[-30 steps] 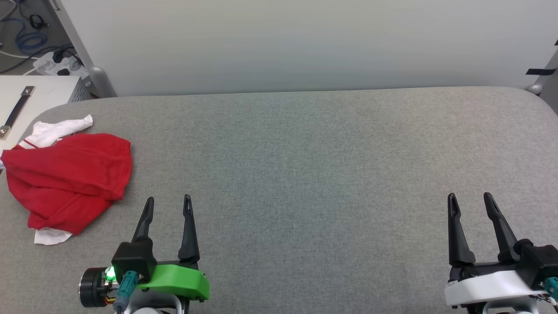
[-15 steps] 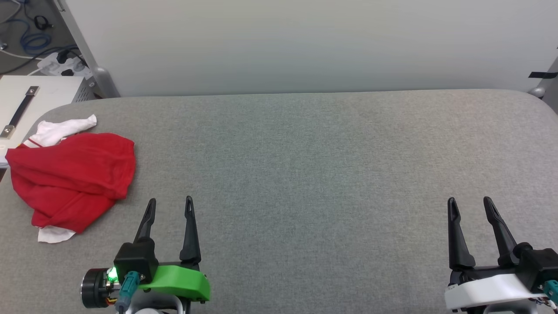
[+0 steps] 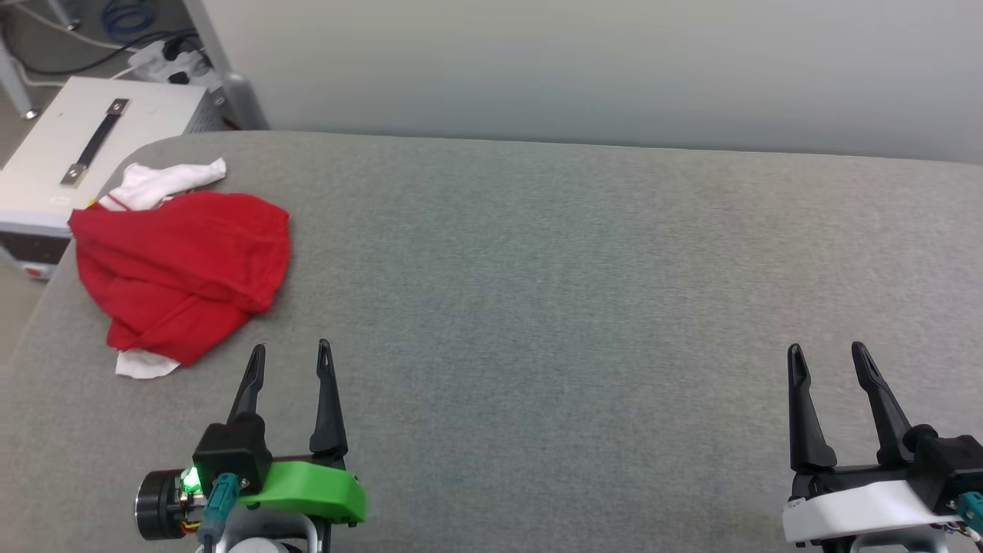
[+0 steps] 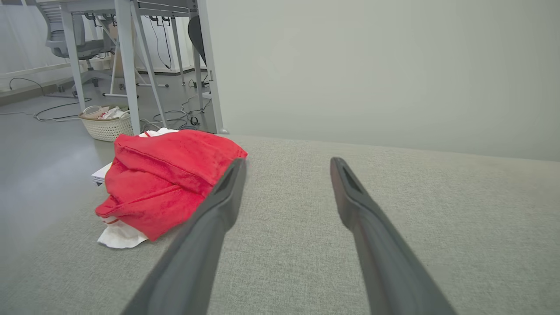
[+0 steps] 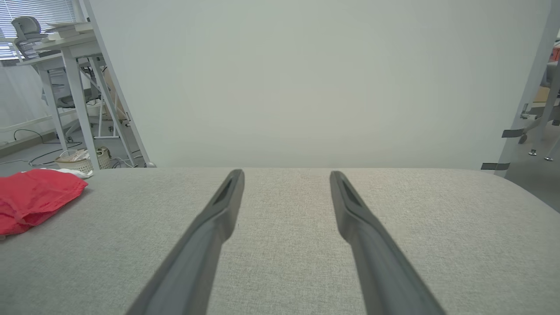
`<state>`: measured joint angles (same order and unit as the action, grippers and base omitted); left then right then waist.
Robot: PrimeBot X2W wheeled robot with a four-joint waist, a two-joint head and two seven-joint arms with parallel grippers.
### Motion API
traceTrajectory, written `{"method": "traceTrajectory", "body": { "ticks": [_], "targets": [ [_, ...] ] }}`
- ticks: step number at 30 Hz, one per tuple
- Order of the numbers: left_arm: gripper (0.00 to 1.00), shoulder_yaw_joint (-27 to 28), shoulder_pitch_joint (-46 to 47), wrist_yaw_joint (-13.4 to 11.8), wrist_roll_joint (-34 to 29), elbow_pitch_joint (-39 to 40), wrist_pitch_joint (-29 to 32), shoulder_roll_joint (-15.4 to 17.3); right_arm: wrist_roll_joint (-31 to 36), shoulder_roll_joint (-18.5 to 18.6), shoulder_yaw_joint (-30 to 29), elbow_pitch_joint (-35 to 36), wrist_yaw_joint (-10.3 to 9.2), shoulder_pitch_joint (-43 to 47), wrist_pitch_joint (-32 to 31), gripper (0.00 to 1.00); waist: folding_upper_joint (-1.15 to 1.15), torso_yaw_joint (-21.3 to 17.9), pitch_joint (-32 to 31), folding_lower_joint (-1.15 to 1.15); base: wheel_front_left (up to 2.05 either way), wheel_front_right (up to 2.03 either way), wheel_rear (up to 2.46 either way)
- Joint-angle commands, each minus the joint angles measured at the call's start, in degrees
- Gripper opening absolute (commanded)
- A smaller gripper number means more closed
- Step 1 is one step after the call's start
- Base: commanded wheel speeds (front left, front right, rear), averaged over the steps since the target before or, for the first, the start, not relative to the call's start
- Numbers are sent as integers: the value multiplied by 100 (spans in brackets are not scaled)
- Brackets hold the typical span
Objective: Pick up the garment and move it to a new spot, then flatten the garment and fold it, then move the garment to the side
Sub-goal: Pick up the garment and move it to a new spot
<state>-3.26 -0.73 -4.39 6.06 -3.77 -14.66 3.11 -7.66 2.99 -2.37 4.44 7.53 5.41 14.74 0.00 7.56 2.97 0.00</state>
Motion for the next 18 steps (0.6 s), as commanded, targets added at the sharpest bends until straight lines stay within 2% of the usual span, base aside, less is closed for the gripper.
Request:
{"method": "traceTrajectory", "body": {
  "ticks": [1, 18],
  "targets": [
    [100, 11, 124, -38, 19, 17, -34, -24, 69, -12, 6, 28, -4, -77, 26, 100, 0, 277, 121, 0, 0, 0, 0],
    [100, 63, 159, -150, 191, 32, -34, -24, 222, -12, 105, 90, -4, -155, 26, 100, 0, 1617, 282, 0, 0, 0, 0]
  ]
}}
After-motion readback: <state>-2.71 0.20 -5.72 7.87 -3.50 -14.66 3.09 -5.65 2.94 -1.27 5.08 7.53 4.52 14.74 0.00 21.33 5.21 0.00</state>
